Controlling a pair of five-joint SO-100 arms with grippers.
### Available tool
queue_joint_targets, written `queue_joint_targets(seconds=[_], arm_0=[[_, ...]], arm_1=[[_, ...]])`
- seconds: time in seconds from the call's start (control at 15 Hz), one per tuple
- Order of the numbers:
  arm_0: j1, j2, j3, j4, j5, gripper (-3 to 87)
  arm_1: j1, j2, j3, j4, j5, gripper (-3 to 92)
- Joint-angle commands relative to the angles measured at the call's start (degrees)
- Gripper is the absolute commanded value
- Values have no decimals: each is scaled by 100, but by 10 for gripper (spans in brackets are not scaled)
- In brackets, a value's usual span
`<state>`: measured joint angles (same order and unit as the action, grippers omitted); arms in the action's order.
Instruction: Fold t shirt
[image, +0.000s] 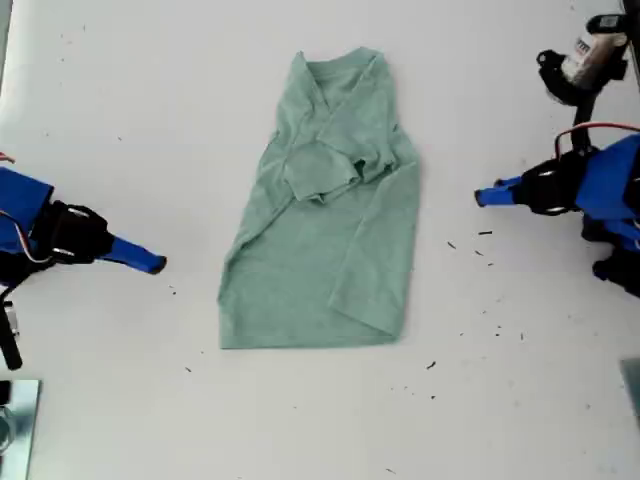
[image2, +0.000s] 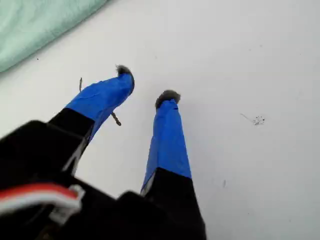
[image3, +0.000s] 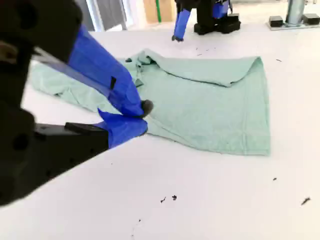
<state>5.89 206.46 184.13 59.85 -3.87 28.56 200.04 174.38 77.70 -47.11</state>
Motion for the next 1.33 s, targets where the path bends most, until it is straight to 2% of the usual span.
queue_joint_targets(seconds=[0.0,0.33,0.4,0.53,0.6,0.67,0.8,0.93,1.07,1.13,1.2,1.27], arm_0=[[-141,18,-211,88,-290,-2],[-211,-44,-571,378,-483,-3],[-281,-519,-1011,378,-527,-3],[-492,-3243,-2610,167,-439,-3],[-519,-4526,-3806,422,-439,-3],[-519,-5669,-5071,940,-439,-3],[-396,-7523,-7594,2294,-492,-3],[-88,-8437,-8956,2663,-519,-2],[18,-8833,-9281,2725,-352,7],[44,-8947,-9369,2672,-237,190],[62,-9097,-9510,2733,-211,273],[62,-9202,-9562,2751,-158,298]], arm_1=[[62,79,299,18,-79,125],[62,79,299,18,-79,125],[62,79,299,18,-79,125],[62,79,299,18,-79,125],[62,79,299,18,-79,125],[62,79,299,18,-79,125],[62,79,299,18,-79,125],[62,79,299,18,-79,125],[62,79,299,18,-79,125],[62,79,299,18,-79,125],[62,79,299,18,-79,125],[62,79,299,18,-79,125]])
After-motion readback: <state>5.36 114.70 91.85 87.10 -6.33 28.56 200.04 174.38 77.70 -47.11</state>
